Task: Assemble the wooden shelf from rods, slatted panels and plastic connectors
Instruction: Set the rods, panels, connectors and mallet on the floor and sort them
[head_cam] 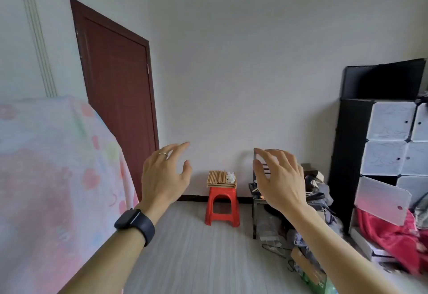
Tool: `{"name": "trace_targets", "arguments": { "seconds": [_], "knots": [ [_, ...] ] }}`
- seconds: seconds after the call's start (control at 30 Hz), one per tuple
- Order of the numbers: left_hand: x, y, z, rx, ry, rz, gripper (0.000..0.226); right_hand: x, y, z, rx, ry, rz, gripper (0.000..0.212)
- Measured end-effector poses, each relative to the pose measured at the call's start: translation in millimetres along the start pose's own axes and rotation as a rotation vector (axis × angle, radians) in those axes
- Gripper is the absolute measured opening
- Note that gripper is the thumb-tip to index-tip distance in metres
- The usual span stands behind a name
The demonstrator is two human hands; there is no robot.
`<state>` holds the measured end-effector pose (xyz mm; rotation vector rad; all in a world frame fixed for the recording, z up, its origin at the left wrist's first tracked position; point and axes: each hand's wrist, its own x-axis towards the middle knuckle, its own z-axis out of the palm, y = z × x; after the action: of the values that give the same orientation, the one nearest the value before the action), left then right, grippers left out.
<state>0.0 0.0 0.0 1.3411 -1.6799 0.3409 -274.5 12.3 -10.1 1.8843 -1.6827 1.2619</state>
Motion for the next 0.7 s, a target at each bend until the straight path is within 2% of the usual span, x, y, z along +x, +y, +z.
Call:
{"name": "trace_targets", "arguments": {
  "seconds": [0.1,0.37,0.7],
  "knots": [
    [13.6,-32.6,41.0,0.006,-0.047,-0.033,0.047,16.5,3.7,51.5,-0.009,-0.086,0.039,0.049],
    [79.0,-135.2,155.1,0.041,-0.202,-0.051,0.043,78.6,20.6,197.3,-0.001,-0.129,0.088,0.031],
    [159.7,-218.4,310.2,-0.001,-0.376,-0.103,0.042,139.6,71.7,348.7,0.001,-0.233,0.194,0.026]
  ]
}}
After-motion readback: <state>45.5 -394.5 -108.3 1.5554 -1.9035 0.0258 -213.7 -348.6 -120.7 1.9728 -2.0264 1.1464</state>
